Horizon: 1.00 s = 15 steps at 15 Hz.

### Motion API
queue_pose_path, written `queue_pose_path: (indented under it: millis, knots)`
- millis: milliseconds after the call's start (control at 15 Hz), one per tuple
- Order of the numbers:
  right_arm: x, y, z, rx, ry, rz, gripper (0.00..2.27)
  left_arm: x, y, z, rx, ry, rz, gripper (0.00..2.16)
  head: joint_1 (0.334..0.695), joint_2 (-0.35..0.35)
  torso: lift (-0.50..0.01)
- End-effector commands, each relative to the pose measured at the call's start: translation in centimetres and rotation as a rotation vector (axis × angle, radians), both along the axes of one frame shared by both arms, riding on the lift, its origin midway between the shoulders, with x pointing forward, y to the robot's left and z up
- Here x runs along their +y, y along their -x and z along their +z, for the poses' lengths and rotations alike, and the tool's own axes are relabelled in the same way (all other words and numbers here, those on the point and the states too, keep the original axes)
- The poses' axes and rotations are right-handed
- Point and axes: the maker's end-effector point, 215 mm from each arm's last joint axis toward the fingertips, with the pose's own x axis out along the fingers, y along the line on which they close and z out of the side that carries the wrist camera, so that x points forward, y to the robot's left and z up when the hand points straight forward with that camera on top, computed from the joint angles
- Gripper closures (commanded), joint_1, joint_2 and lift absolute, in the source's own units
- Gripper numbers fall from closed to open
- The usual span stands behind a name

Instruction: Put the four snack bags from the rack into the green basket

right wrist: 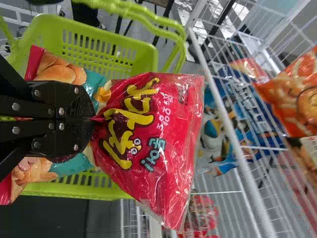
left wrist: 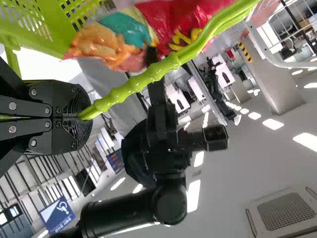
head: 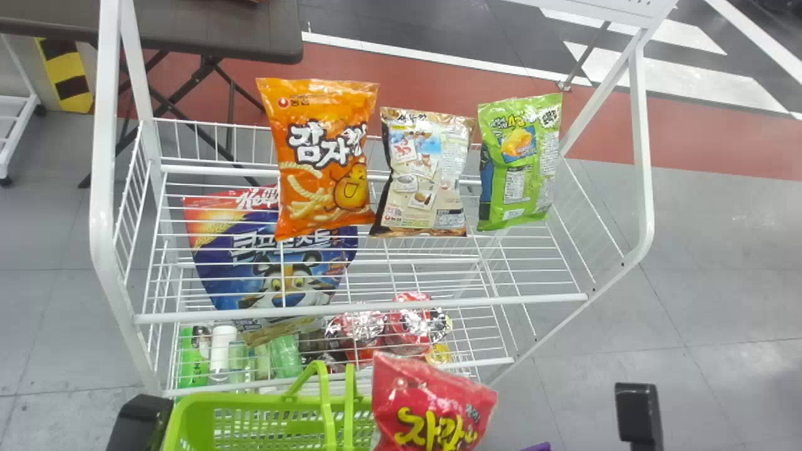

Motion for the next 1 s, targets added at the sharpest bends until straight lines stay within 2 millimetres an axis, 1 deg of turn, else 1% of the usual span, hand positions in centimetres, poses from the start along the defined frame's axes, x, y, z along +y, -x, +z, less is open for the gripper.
queue_pose_path:
  millis: [0, 200, 267, 400, 467, 533, 600, 733, 800, 867, 933]
  knots:
    - [2.2, 0.9, -1.5, 0.041, -0.029, 0.039, 1.86, -0.1, 0.2, 0.2, -0.002, 0.001, -0.001, 2.06, 0.695, -0.35, -0.006]
    - [6.3, 1.9, -2.4, 0.07, -0.083, 0.109, 1.86, -0.3, 0.6, 0.3, 0.001, 0.001, -0.006, 2.06, 0.695, -0.35, -0.006]
    - [7.1, 2.2, -2.7, 0.077, -0.084, 0.129, 1.86, -0.5, 0.8, 0.2, 0.001, -0.003, -0.007, 2.06, 0.695, -0.35, -0.006]
    - [7.7, 3.1, -4.0, 0.104, -0.036, 0.175, 1.83, -0.6, 1.0, 0.1, -0.001, -0.005, -0.012, 2.06, 0.695, -0.35, -0.006]
    - [7.7, 3.3, -4.4, 0.111, -0.031, 0.18, 1.42, -0.6, 1.0, 0.1, 0.0, -0.006, -0.01, 2.06, 0.695, -0.35, -0.006]
    - [7.2, 3.3, -4.6, 0.111, -0.025, 0.183, 0.51, -0.6, 1.1, 0.0, 0.004, -0.006, -0.01, 2.06, 0.695, -0.35, -0.006]
    - [6.7, 3.4, -4.4, 0.112, -0.029, 0.178, 0.0, -0.5, 1.1, 0.0, 0.003, -0.007, -0.009, 2.06, 0.695, -0.35, -0.006]
    - [5.5, 3.0, -3.0, 0.09, -0.054, 0.159, 0.01, -0.5, 1.0, 0.0, 0.003, -0.007, -0.007, 2.06, 0.695, -0.35, -0.006]
    - [4.9, 2.5, -2.1, 0.07, -0.067, 0.137, 0.06, -0.6, 1.0, 0.1, 0.0, -0.005, -0.008, 2.06, 0.695, -0.35, -0.006]
    - [4.4, 1.6, -1.5, 0.034, -0.071, 0.114, 0.06, -0.7, 1.1, 0.1, 0.004, -0.005, -0.011, 2.06, 0.695, -0.35, -0.006]
    - [3.5, -0.3, -0.5, -0.034, -0.07, 0.085, 0.06, -0.7, 1.1, 0.2, 0.002, -0.005, -0.012, 2.06, 0.695, -0.35, -0.006]
